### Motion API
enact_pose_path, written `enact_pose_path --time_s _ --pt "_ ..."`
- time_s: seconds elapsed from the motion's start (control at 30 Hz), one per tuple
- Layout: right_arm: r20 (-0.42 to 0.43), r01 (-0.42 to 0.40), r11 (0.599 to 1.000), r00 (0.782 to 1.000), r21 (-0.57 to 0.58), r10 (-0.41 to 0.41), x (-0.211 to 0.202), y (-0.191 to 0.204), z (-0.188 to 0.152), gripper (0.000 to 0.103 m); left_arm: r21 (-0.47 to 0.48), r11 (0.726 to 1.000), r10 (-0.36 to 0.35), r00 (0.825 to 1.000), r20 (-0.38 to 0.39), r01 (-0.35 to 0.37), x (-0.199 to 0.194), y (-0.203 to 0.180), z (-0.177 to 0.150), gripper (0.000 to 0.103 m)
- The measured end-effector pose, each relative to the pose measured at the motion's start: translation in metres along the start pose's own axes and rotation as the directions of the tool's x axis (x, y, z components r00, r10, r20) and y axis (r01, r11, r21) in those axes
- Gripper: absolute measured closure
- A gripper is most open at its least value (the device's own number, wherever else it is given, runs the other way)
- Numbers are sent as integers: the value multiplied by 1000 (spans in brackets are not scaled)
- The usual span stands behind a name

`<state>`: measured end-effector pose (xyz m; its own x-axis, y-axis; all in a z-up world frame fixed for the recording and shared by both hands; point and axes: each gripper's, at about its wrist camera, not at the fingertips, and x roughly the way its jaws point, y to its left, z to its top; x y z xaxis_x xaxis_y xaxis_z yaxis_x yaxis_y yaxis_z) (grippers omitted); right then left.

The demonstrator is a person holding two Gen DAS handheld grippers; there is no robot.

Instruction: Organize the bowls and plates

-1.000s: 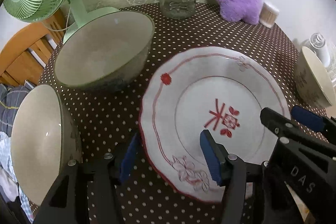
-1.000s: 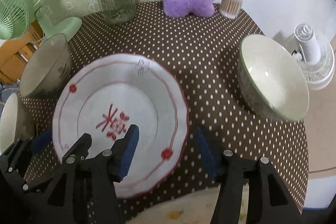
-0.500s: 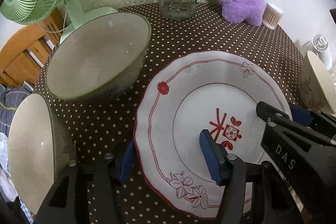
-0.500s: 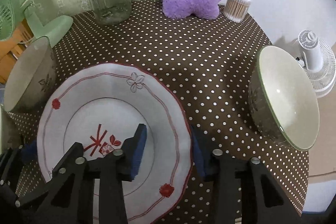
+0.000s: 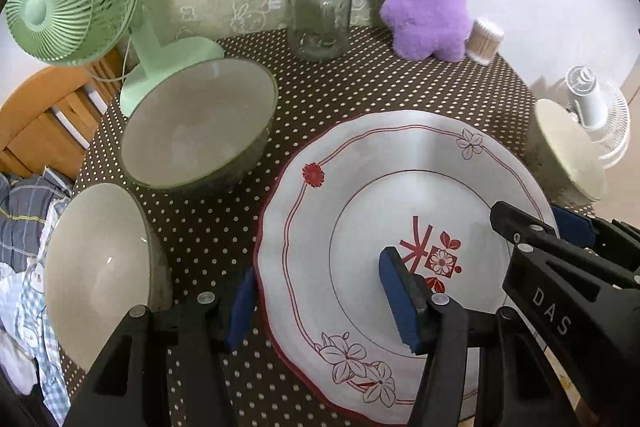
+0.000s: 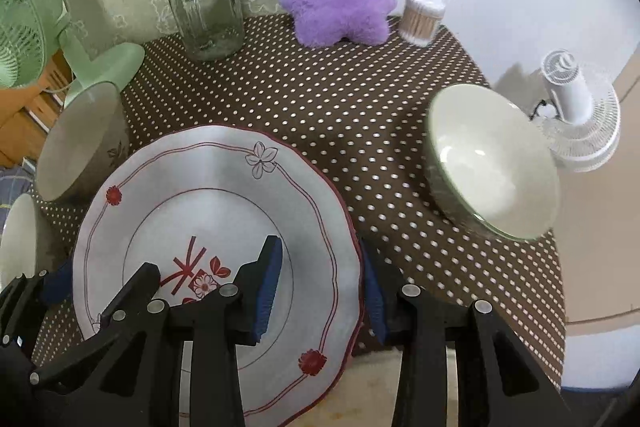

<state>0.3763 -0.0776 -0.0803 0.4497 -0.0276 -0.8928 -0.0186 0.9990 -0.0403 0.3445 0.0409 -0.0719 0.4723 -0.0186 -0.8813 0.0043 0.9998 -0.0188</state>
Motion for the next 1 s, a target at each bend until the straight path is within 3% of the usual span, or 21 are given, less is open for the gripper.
enact_pose_path --time_s 0.5,1.0 --pt "42 63 992 997 111 -68 -75 -37 -57 61 103 992 -76 996 40 71 -58 -33 -38 45" --pt "-42 136 960 991 246 -129 -85 -79 -126 61 248 959 -139 990 -21 140 -61 -85 -84 45"
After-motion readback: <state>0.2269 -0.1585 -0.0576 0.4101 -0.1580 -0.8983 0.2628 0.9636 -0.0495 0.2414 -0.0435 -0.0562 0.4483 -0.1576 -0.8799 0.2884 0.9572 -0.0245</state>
